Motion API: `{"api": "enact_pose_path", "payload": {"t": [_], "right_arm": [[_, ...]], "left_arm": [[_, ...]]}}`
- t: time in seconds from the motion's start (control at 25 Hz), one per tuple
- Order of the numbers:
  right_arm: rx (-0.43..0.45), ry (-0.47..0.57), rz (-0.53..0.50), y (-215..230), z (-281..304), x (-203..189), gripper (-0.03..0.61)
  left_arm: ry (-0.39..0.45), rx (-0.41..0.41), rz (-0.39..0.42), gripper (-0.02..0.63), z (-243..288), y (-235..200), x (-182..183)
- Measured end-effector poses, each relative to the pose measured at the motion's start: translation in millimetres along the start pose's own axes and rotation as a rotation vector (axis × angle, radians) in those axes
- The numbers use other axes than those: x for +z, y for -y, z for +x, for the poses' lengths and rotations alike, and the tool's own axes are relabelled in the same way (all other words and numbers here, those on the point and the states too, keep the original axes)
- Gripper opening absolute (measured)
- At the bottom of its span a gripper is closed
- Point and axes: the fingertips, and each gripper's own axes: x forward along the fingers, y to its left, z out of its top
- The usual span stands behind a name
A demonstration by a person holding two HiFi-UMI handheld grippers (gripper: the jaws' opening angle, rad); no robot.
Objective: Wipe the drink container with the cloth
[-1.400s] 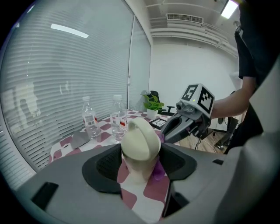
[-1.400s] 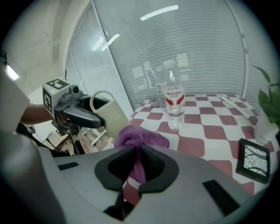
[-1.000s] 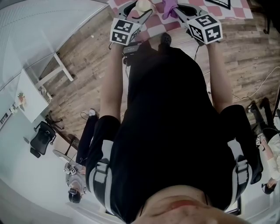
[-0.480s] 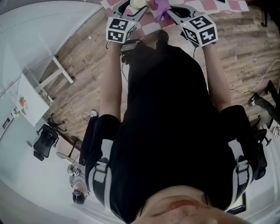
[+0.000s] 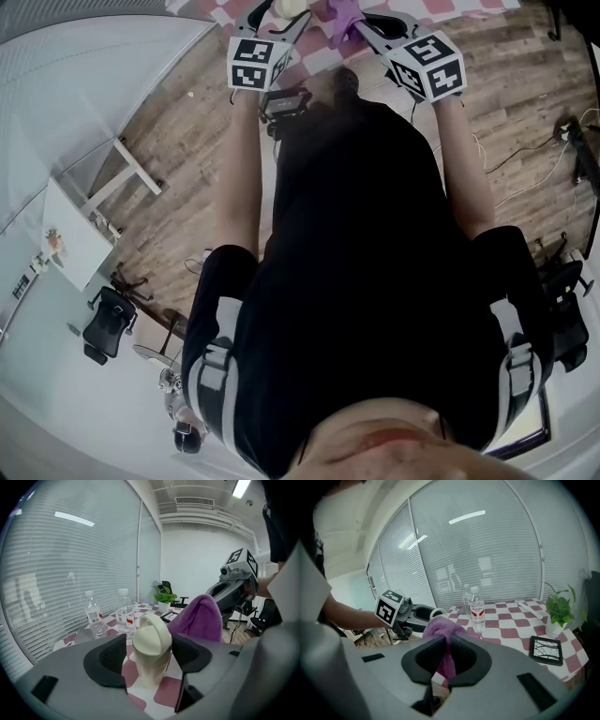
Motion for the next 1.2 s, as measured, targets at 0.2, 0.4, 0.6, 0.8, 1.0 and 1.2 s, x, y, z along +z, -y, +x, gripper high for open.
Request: {"api": "enact_pose_path", "payload": {"t": [0.2,0.4,0.6,0.8,1.0,1.2], "right_arm": [[-0.072,0.028,0.028,-2.8,-13.3,3.1,0.046],[-0.137,0.086,0.052,-19.7,-32.1,13.1,0.046],[-0.190,0.139,0.053,-45.1,-45.4,20.7,0.044],[-0.234,0.182,0.028,-77.8,-53.0,19.8,0.043],[-0.238,0.256,0.062,-102.7,-60.2,19.7,0.043],[-0.226,0.322,0.052,-128.9,-79.2,28.0,0.040]], "left_arm": [[0.065,-0.020,-0.019,0.298,-23.5,0.4,7.2],[0.171,-0.001,-0.052,0.292,-68.6,1.2,19.6],[0.257,0.034,-0.117,0.146,-116.3,-1.8,20.4],[0.275,0.055,-0.154,0.067,-155.7,-1.1,4.9],[0.290,0.038,-0.150,0.043,-186.0,10.7,-5.3],[0.321,0.033,-0.127,0.038,-219.2,22.2,4.2]]}}
